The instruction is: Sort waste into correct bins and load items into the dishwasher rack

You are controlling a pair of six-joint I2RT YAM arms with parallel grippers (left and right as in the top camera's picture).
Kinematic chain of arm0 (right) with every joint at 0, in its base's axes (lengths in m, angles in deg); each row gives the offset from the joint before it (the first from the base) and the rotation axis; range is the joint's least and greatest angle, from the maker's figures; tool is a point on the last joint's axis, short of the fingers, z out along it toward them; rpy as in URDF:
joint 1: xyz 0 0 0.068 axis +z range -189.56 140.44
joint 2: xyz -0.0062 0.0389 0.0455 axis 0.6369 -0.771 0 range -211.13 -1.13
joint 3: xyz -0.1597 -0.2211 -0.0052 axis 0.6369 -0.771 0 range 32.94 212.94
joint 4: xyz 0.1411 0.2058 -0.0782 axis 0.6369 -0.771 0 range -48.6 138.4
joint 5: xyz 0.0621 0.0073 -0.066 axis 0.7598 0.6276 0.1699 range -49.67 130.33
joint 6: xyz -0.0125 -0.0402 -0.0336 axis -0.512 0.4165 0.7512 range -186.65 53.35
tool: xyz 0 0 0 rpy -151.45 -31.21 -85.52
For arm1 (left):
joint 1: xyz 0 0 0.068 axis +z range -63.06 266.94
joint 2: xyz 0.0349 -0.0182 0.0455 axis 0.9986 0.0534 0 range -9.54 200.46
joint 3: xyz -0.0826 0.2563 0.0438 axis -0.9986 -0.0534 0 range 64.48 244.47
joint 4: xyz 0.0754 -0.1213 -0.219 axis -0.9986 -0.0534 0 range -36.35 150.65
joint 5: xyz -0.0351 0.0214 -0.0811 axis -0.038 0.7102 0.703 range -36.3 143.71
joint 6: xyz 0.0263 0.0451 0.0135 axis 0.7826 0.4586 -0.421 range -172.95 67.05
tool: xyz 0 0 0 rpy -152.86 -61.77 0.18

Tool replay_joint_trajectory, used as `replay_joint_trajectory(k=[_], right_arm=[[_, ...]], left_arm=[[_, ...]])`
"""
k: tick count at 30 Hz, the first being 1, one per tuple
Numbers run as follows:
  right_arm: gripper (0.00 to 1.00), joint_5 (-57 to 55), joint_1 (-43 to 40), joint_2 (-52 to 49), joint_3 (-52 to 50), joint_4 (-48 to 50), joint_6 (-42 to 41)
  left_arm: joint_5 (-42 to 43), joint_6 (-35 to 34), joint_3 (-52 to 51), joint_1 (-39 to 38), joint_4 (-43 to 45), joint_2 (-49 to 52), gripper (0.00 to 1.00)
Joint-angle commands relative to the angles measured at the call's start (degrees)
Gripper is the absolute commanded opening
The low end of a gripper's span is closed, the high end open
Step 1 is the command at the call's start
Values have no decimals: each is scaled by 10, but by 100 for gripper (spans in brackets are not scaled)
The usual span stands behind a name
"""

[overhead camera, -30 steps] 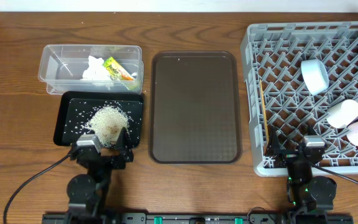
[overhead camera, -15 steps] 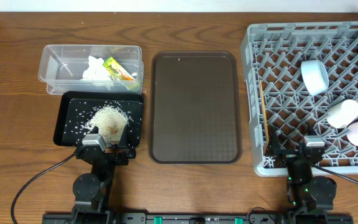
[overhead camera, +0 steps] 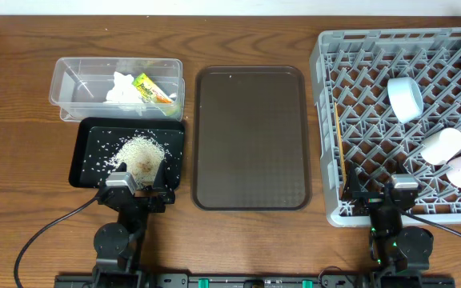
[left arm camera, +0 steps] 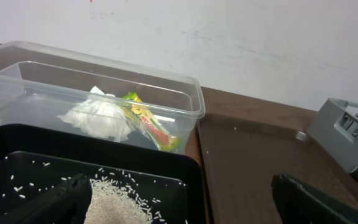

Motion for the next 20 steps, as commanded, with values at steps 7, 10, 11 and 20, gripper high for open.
replay_joint_trajectory(k=[7,10,11,20], right_arm=[[99,-5,9,3,-2,0,5],[99,-6,9,3,-2,0,4],[99,-6,9,3,-2,0,5],[99,-6,9,3,-2,0,5]], left_arm=[[8,14,-4,2,-27,-1,95],[8,14,-4,2,-27,0,95],[8,14,-4,2,-27,0,95],[8,14,-4,2,-27,0,95]])
